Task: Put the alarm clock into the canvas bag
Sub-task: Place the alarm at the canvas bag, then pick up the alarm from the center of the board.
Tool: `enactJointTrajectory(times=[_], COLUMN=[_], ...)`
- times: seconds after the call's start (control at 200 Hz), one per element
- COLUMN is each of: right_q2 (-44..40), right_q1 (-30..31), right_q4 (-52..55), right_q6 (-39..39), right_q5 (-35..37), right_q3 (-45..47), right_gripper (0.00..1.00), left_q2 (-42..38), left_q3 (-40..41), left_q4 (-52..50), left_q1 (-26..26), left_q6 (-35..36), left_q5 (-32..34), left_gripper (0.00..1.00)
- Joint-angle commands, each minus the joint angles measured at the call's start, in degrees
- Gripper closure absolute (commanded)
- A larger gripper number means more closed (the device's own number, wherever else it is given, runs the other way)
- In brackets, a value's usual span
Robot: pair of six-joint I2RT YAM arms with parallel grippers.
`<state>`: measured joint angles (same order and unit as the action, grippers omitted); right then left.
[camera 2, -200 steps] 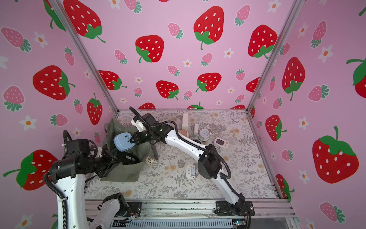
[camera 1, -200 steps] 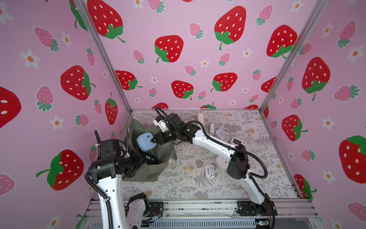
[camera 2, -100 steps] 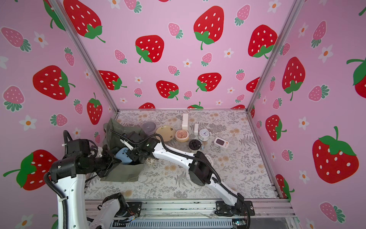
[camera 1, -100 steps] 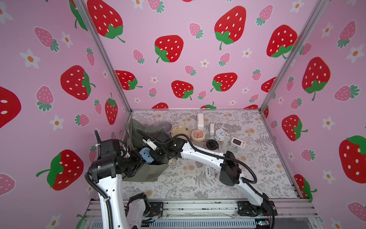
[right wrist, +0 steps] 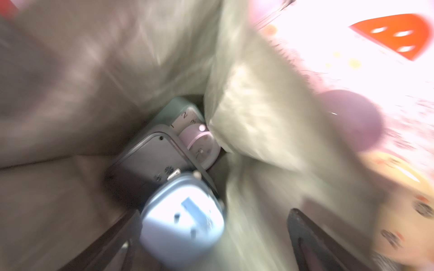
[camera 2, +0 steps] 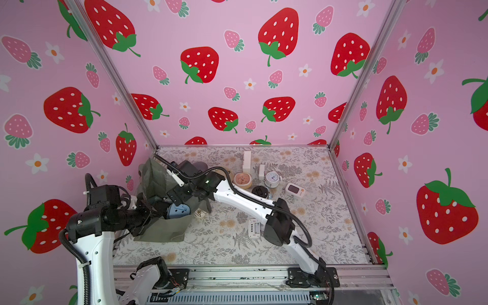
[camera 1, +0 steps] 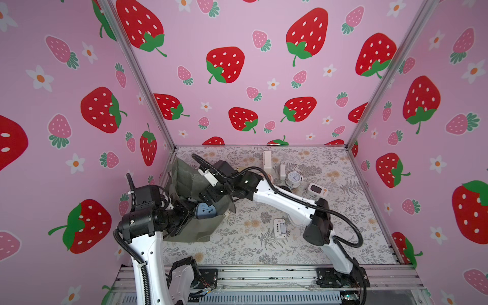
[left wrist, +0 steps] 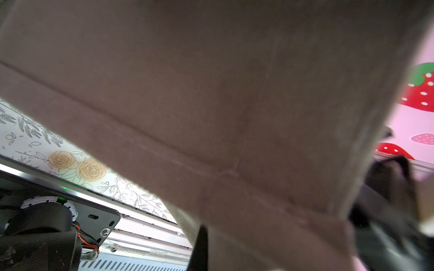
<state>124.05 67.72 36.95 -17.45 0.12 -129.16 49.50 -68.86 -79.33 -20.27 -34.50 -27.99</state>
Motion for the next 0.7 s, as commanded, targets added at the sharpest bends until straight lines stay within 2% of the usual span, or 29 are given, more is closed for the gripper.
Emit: enactJointTrajectory(times=[0.0,0.195,0.355,0.48,0.595,0.615,0.695], right_q2=[-12.77,-32.98,-43.90,-46.92,-46.56,-46.09,-43.81], right_q1=[-2.47,-5.64,-8.85,-9.23,-9.32,-9.34,-9.32], right_q4=[1.14,0.49,8.63,13.82,14.30,14.11,12.90], right_q6=[-4.47,-11.27,-22.45,-29.92,-34.93,-35.58,-36.86], right_q5=[4.01,11.16,13.04,11.52,8.83,8.10,4.55], right_q3=[7.11,29.53,45.76,54.37,59.22,59.70,61.48], right_gripper=[0.00,0.00,0.00,0.00,0.00,0.00,0.00], left_q2=[-0.27,-0.46,-0.76,-0.81,-0.89,-0.90,-0.85], left_q3=[0.01,0.15,0.28,0.35,0.38,0.35,0.29], left_q4=[-0.89,-1.00,-1.20,-1.57,-1.70,-1.75,-1.84], left_q1=[-0.12,-0.14,-0.12,-0.20,-0.14,-0.12,-0.12], left_q6=[0.03,-0.12,-0.22,-0.14,-0.16,-0.17,-0.22], left_q5=[-0.98,-0.84,-0.66,-0.38,-0.31,-0.34,-0.37], left_gripper=[1.00,1.00,1.00,1.00,0.95,0.90,0.84])
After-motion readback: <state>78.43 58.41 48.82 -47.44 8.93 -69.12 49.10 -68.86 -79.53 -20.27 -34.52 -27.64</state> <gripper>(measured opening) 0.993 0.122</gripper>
